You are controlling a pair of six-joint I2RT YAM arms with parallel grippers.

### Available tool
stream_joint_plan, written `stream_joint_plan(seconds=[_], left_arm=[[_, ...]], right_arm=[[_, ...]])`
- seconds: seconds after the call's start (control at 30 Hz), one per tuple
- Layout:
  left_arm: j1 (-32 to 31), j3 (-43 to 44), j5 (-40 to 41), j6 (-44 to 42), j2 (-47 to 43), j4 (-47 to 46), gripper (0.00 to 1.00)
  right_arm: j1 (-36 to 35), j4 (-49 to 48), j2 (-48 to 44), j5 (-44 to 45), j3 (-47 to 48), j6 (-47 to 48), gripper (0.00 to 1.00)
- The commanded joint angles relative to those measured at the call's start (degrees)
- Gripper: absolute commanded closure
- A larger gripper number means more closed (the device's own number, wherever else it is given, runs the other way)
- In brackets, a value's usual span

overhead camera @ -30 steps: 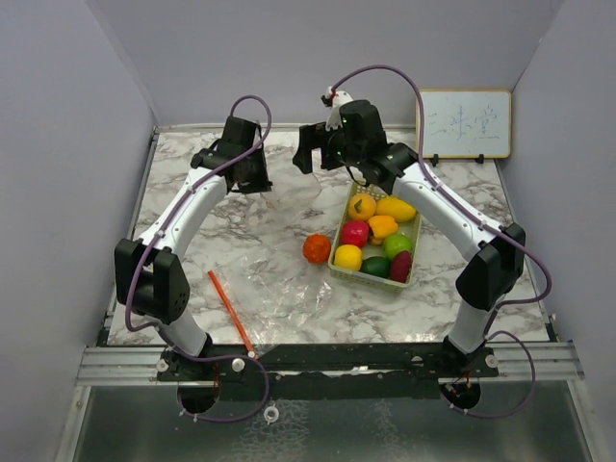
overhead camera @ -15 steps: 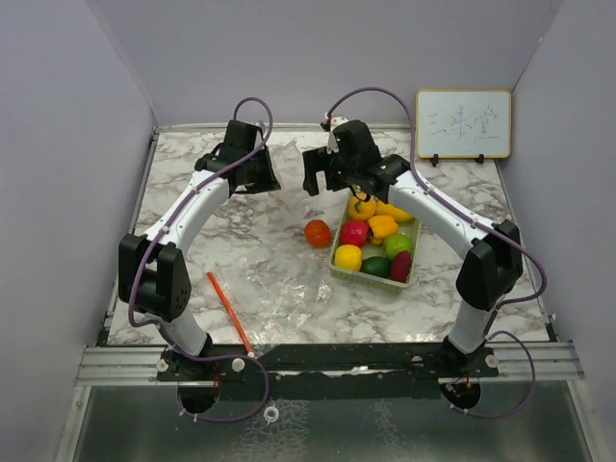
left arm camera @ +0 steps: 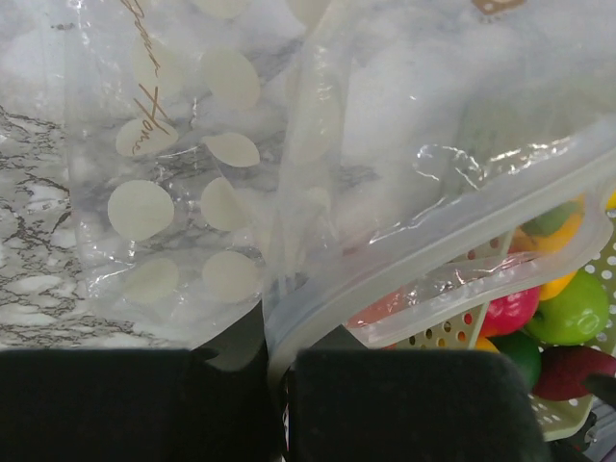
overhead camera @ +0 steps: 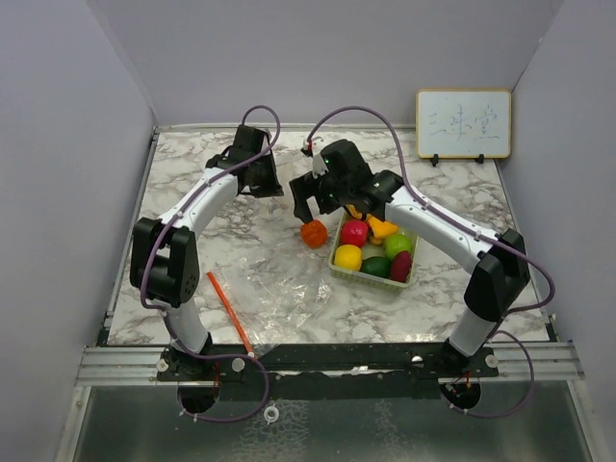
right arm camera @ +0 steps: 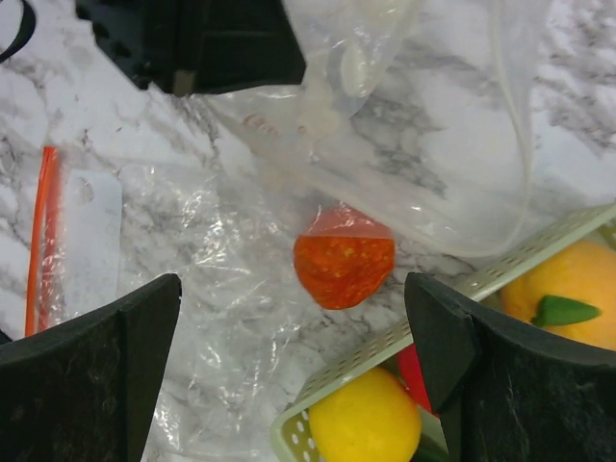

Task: Place the food in the zip-top bag and seal the zipper
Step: Pick up the fake fruit from the center of the board.

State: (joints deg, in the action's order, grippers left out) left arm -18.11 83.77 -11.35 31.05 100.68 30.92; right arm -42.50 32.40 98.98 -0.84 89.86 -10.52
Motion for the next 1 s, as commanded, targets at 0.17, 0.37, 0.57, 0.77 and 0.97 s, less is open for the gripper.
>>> stream_joint_plan(seconds=[0.17,0.37,0.57,0.77,0.97], left_arm=[[0.1,4.2,-1.5,-1.2,3.6,-0.6,1.0],[0.0,4.9,-1.8,-1.4,4.3,-0.2,1.0],[0.1,4.5,-1.9,-1.2,4.0,-0.3,1.0],[0.2,3.7,-1.8,-1.3,3.8,-0.4,1.0],[0.2,2.9,-1.8,-1.2,3.9,-0.5,1.0]], right_arm=[[-0.8,-1.7,6.9,-1.4,-3.8,-5.9,0.0],[-0.8,-2.4,13.9,2.1,-0.8,-6.9,0.0],[-0.8,-1.6,16.7,2.7,0.0,-7.8,0.12],[-0.8,-0.5,13.0,2.9,-1.4,-7.9,0.66],[-0.7,-0.4,5.4,1.6,-0.1,-6.0,0.75]])
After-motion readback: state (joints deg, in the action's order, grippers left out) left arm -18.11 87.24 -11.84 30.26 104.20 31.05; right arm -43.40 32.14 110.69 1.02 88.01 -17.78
